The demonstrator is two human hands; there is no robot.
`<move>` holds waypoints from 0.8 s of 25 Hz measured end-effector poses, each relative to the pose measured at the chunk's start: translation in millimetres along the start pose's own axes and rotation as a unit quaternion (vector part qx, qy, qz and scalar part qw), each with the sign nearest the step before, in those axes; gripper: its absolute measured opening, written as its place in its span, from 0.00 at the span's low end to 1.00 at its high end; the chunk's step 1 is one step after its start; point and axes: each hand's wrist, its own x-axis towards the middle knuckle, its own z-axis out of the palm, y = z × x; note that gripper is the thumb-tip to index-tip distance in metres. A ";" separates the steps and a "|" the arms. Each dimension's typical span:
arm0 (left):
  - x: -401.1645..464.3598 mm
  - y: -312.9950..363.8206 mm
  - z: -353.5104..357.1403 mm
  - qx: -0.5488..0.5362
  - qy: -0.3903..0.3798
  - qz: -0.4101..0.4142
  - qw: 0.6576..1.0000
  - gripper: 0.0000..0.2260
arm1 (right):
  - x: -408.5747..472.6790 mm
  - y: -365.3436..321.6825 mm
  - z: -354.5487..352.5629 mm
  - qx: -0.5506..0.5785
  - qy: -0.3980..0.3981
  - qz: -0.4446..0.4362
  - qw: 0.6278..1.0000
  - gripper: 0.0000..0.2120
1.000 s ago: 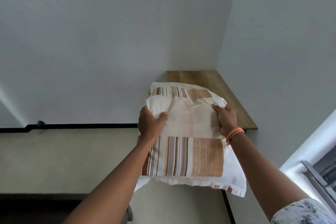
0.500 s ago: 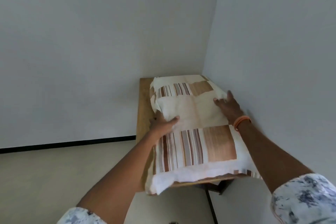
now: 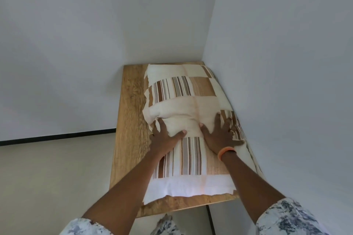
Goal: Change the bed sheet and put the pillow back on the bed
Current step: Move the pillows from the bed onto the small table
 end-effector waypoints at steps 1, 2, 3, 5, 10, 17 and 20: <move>-3.5 -0.1 1.0 0.014 0.004 0.011 1.000 0.55 | -4.5 5.3 0.7 -0.003 -0.003 -0.003 1.000 0.43; -8.6 -1.3 2.8 0.028 0.012 0.022 0.999 0.56 | -9.5 10.6 1.0 -0.005 -0.005 -0.009 1.000 0.42; -16.1 -4.9 5.4 0.040 0.026 0.025 0.999 0.56 | -14.1 16.1 1.1 -0.010 -0.010 -0.018 1.000 0.42; -34.9 -15.9 6.4 0.036 0.061 0.008 0.997 0.54 | -23.1 20.3 -1.8 -0.016 -0.012 -0.030 0.999 0.41; -123.3 -48.1 34.6 0.039 0.121 -0.006 0.992 0.40 | -77.3 7.1 14.3 -0.061 0.043 -0.109 0.991 0.35; -273.6 -149.4 -14.6 0.049 0.288 -0.099 0.951 0.28 | -230.5 -36.8 74.8 -0.053 -0.048 -0.362 0.929 0.37; -359.3 -203.5 -34.6 -0.020 0.373 -0.136 0.917 0.29 | -324.5 -72.9 103.7 -0.012 -0.097 -0.449 0.888 0.33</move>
